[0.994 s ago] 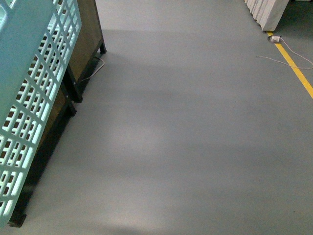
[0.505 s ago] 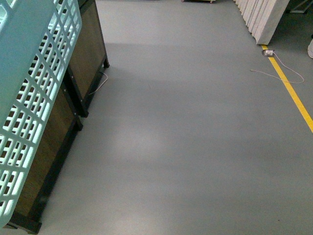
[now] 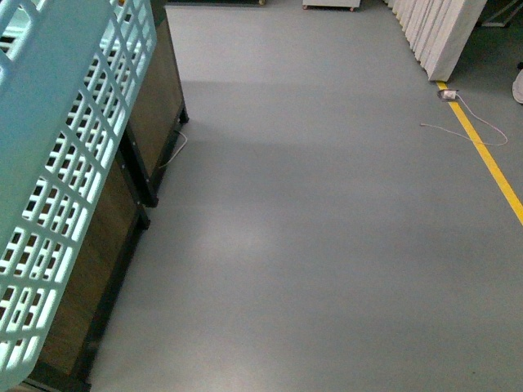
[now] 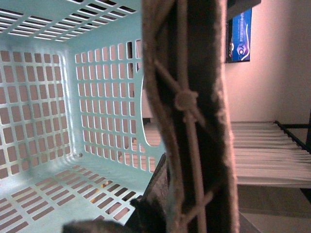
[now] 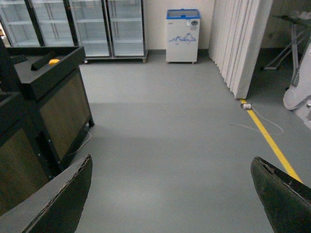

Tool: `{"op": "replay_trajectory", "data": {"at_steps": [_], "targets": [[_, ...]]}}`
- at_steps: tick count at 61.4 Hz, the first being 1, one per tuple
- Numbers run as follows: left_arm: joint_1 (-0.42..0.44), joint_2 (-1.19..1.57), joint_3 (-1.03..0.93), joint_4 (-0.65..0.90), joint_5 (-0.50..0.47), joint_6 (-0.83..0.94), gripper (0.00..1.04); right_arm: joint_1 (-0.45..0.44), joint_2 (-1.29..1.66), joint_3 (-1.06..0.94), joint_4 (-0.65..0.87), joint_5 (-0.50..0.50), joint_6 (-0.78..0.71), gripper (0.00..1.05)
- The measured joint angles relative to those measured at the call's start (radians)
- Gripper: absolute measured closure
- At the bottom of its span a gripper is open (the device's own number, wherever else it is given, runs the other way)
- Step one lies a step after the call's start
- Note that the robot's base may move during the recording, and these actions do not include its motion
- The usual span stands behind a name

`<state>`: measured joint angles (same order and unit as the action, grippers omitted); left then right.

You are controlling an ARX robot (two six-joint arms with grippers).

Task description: Pick lemon and mango into basket

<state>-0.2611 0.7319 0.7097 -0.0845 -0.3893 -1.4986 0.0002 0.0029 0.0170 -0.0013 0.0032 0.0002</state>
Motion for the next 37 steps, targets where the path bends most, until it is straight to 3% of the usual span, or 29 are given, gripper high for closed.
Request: {"op": "replay_trajectory", "data": {"at_steps": [37], "targets": [[0.0,0.0,0.0,0.0,0.0,0.01,1.0,0.0,0.0,0.0,0.0,-0.003,0.0,0.09]]}}
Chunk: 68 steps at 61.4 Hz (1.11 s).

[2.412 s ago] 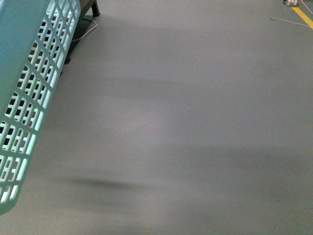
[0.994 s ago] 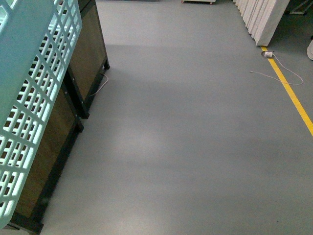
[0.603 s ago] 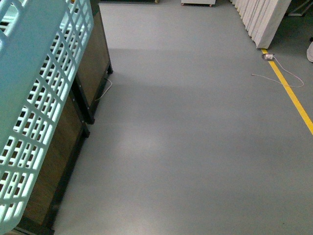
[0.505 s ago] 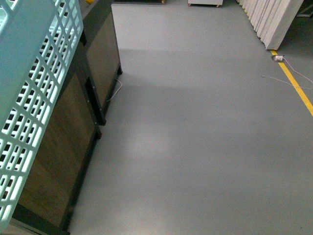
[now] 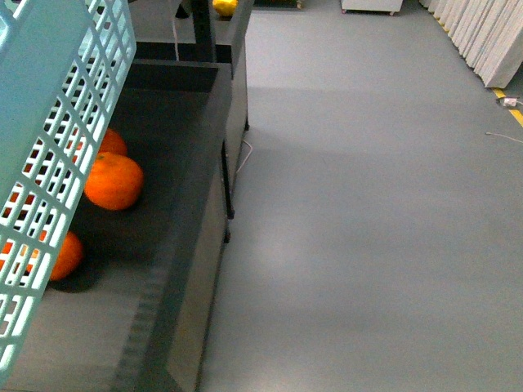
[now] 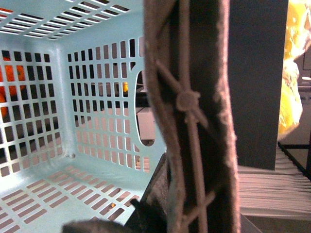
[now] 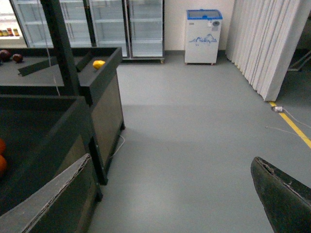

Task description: Pick lemon and mango into basket

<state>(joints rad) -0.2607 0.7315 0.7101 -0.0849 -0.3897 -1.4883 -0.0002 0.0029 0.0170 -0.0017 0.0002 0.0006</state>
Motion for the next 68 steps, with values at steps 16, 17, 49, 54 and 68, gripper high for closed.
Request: {"op": "replay_trajectory", "data": {"at_steps": [16,17,49,54,68], "targets": [[0.0,0.0,0.0,0.0,0.0,-0.001,1.0,0.0,0.0,0.0,0.0,0.001,0.0,0.09],[0.0,0.0,0.0,0.0,0.0,-0.001,1.0,0.0,0.0,0.0,0.0,0.001,0.0,0.09],[0.0,0.0,0.0,0.0,0.002,-0.002,1.0,0.0,0.0,0.0,0.0,0.0,0.0,0.09],[0.0,0.001,0.0,0.0,0.0,-0.001,1.0,0.0,0.0,0.0,0.0,0.001,0.0,0.09],[0.0,0.002,0.0,0.0,0.003,-0.002,1.0,0.0,0.0,0.0,0.0,0.0,0.0,0.09]]}}
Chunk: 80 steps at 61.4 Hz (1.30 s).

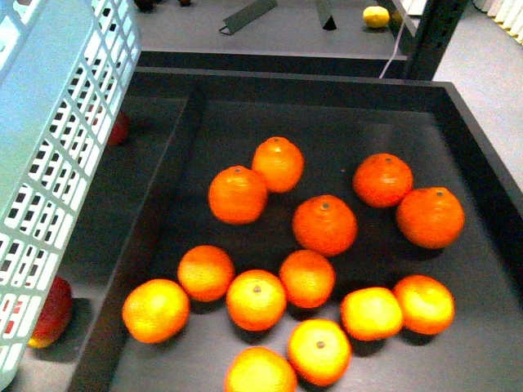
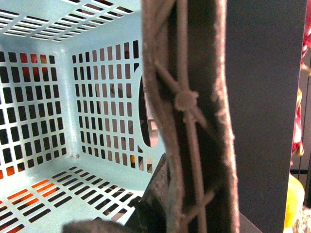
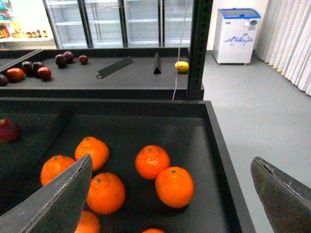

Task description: Pick lemon and mango into basket

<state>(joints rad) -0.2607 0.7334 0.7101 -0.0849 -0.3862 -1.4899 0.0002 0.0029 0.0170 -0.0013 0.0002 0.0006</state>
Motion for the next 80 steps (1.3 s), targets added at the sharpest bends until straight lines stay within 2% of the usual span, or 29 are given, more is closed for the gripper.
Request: {"op": "replay_trajectory", "data": {"at_steps": [80], "targets": [[0.0,0.0,0.0,0.0,0.0,0.0,1.0,0.0,0.0,0.0,0.0,0.0,0.0,0.09]]}}
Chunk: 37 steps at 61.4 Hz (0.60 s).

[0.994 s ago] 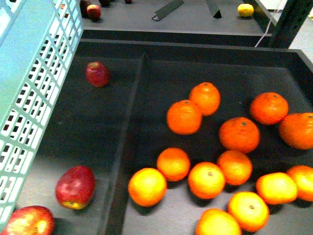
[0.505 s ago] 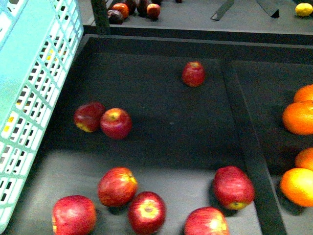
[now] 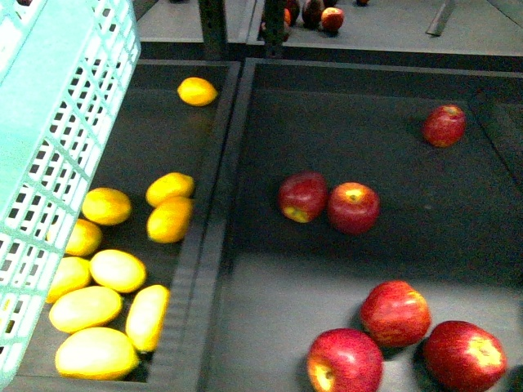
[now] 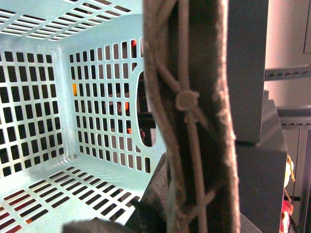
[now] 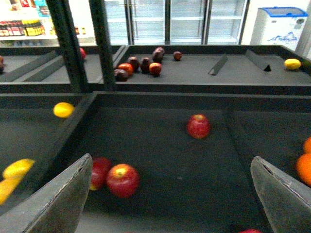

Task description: Pick lemon and mango into basket

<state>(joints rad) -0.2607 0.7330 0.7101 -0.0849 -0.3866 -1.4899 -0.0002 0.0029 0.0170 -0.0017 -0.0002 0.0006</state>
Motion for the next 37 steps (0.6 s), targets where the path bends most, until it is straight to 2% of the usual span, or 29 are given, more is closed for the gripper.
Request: {"op": "replay_trajectory", "data": {"at_steps": [37], "targets": [[0.0,-0.002,0.0,0.0,-0.002,0.0,1.0,0.0,0.0,0.0,0.0,0.0,0.0,0.09]]}}
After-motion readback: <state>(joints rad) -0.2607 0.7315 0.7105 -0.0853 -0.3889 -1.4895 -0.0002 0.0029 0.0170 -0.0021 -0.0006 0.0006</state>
